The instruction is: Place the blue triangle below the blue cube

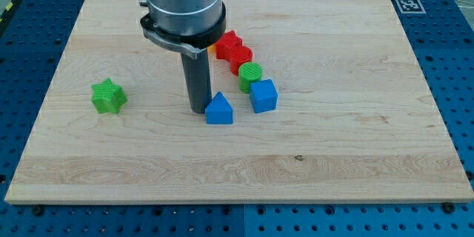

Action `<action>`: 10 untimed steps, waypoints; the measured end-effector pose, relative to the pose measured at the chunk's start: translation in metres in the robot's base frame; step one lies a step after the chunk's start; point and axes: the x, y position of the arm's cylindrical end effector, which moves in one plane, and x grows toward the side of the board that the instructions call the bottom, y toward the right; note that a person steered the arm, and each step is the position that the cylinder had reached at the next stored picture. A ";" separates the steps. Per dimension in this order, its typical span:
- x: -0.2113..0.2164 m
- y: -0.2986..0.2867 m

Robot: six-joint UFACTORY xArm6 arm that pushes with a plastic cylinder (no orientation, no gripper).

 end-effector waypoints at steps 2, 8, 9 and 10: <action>0.003 0.021; 0.049 0.082; 0.055 0.084; 0.068 0.084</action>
